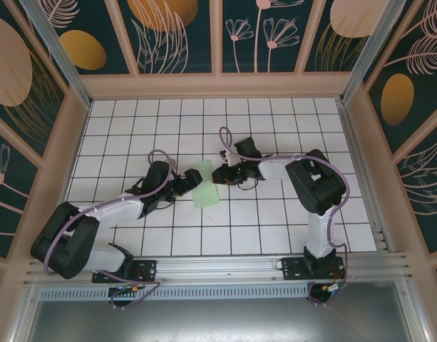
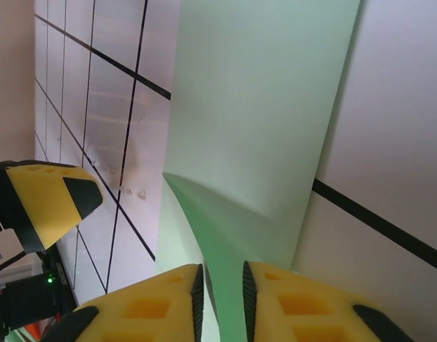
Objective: Fold a paper plane with a square sheet of paper (pick it up from the middle)
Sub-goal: Turn over the paper at the center of the table.
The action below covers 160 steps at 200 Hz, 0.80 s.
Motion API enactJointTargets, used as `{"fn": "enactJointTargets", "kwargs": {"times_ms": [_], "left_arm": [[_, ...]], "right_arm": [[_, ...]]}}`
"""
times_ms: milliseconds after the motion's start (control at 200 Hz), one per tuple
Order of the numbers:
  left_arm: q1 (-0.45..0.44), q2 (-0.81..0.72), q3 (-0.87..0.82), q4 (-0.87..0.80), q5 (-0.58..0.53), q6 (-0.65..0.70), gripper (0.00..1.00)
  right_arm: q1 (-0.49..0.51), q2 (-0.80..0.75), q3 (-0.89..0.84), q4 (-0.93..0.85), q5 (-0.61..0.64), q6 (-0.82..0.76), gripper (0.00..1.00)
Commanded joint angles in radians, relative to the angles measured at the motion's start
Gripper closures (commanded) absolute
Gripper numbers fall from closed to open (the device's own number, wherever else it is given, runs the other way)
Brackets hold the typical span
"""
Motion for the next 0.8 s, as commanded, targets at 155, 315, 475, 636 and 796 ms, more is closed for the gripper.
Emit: {"fn": "enactJointTargets", "kwargs": {"times_ms": [155,315,475,636,796], "left_arm": [[-0.002,0.022,-0.003,0.095,0.075,-0.016,0.02],[-0.002,0.050,-0.005,0.166,0.131,-0.039,0.11],[-0.002,0.099,0.004,0.221,0.166,-0.066,0.21],[-0.002,0.135,0.017,0.214,0.154,-0.064,0.28],[-0.001,0.167,0.027,0.213,0.144,-0.063,0.33]], "right_arm": [[-0.018,-0.015,-0.025,0.117,-0.050,0.034,0.93],[-0.027,-0.029,-0.066,0.183,-0.067,0.094,0.94],[-0.051,-0.034,-0.080,0.195,-0.065,0.109,0.94],[-0.064,-0.037,-0.095,0.208,-0.061,0.127,0.94],[-0.068,-0.043,-0.105,0.214,-0.059,0.129,0.94]]}}
